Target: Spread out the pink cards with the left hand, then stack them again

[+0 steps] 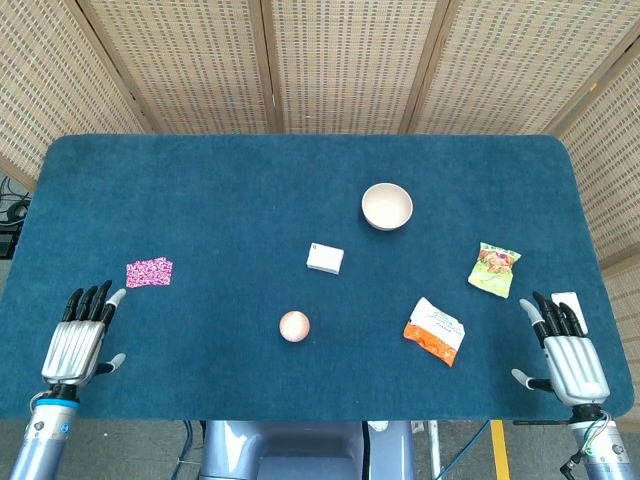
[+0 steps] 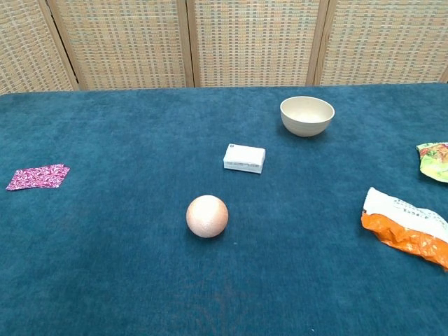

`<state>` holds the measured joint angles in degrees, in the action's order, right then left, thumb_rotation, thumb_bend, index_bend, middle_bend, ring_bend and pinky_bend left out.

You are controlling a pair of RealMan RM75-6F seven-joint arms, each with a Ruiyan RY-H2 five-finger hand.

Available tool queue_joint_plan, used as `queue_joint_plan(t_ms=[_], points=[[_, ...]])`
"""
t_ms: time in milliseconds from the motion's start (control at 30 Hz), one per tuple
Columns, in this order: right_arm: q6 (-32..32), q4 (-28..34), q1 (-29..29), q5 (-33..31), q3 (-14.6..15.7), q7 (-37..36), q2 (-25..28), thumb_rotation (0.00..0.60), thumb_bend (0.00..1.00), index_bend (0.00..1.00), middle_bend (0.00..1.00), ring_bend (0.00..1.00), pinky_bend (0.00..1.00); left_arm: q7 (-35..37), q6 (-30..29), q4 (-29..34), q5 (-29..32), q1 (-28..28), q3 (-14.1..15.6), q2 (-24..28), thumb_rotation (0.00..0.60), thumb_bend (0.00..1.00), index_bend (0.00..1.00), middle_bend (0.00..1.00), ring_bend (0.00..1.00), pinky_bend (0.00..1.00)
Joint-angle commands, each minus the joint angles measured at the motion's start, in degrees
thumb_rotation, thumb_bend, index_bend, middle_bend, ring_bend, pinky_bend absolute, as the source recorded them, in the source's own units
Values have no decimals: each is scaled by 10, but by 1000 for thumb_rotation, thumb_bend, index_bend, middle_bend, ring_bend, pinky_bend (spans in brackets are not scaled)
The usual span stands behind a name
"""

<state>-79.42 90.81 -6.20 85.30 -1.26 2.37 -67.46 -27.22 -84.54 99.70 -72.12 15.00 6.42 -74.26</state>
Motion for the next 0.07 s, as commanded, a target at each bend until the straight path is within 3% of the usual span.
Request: queue_joint_plan(t_ms=[33,67], points=[[2,1,-1,0,0,-2,0,600,105,0,0,0,0,16,0,-5,-6,-8,0,3,600,110,88,0,0,0],[2,1,-1,1,0,-2,1,600,105,0,0,0,0,21,3,-5,-6,-10,0,6,600,111,88,0,0,0]])
